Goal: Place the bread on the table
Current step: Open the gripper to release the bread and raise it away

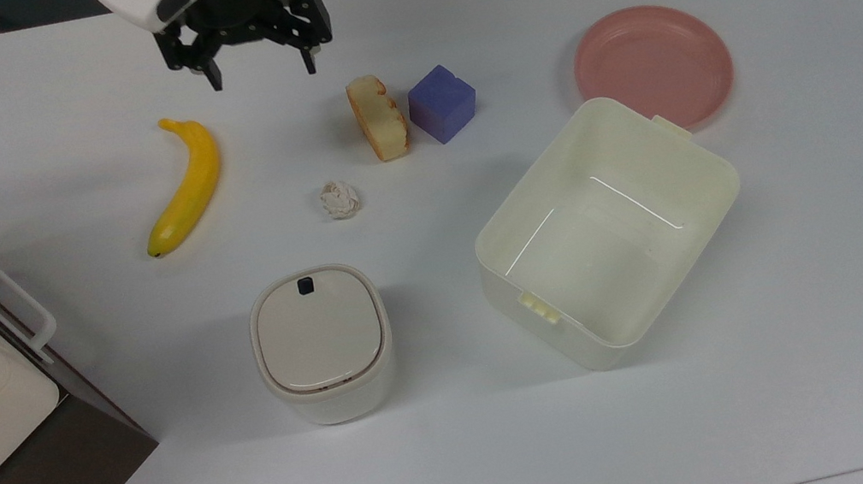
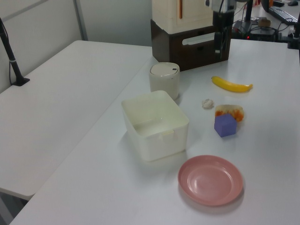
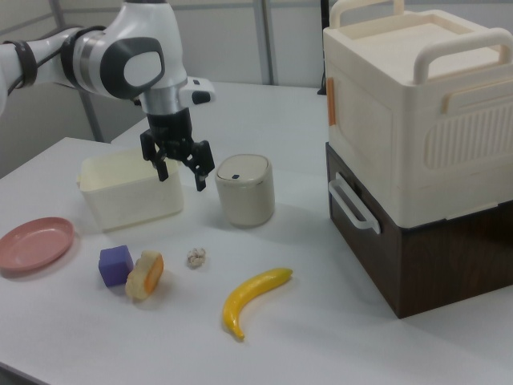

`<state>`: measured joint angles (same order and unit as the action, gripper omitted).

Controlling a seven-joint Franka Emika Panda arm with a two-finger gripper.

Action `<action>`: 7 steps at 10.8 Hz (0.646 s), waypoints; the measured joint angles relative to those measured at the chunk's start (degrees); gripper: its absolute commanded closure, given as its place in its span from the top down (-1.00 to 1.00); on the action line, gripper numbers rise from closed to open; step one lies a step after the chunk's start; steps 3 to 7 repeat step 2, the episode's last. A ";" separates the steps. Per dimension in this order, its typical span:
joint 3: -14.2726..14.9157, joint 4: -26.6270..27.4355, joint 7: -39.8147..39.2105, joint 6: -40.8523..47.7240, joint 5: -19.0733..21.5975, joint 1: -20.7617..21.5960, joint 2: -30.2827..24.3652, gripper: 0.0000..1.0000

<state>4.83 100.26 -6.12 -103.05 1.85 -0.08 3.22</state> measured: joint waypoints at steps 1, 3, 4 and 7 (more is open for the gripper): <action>-0.29 -0.80 0.00 -0.01 -0.40 -0.60 -0.21 1.00; -0.31 -1.72 1.12 -0.01 -0.76 -0.77 -0.26 1.00; -0.31 -1.72 1.12 -0.01 -0.76 -0.77 -0.26 1.00; -0.31 -1.72 1.12 -0.01 -0.76 -0.77 -0.26 1.00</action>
